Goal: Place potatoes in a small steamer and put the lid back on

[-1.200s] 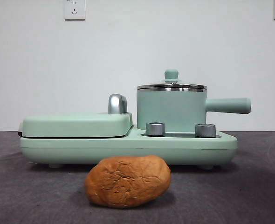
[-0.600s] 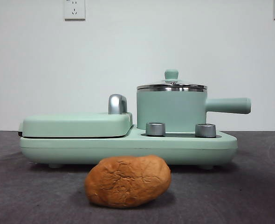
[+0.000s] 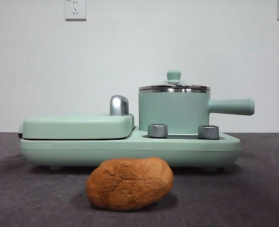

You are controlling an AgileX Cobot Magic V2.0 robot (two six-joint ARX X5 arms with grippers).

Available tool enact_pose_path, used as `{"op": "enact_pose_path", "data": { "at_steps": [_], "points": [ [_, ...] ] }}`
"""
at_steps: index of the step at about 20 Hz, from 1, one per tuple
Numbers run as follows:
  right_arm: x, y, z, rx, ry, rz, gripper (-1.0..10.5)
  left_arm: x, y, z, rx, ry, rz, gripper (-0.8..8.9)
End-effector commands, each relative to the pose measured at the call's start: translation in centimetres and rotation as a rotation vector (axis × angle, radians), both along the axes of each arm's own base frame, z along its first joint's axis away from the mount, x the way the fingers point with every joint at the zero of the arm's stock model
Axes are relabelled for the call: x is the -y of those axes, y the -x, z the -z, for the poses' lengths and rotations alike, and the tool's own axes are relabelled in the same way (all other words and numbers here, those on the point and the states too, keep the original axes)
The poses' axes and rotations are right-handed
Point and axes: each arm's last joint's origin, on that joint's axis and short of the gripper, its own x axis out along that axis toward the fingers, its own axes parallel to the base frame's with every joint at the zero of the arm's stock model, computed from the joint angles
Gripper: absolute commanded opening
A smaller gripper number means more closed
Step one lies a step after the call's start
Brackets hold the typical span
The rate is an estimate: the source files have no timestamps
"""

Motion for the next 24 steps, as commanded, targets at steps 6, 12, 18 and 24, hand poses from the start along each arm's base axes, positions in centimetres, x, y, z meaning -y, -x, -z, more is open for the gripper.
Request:
{"op": "enact_pose_path", "data": {
  "at_steps": [6,12,18,24],
  "points": [
    [-0.4,0.7,-5.5,-0.071,0.173,-0.132,0.1,-0.1,1.5,-6.2,-0.155,-0.233,-0.011,0.10],
    [-0.6,-0.3,-7.4,-0.169,0.429,-0.209,0.1,0.2,0.7,-9.7,-0.184,-0.527,0.066,0.10],
    [-1.1,-0.7,-8.5,-0.207,0.684,-0.251,0.1,0.7,-0.9,-11.4,-0.251,-0.794,0.180,0.09],
    [-1.9,-0.9,-8.5,-0.259,0.890,-0.289,0.1,1.6,-2.3,-11.7,-0.268,-1.035,0.322,0.09]
  ]
}}
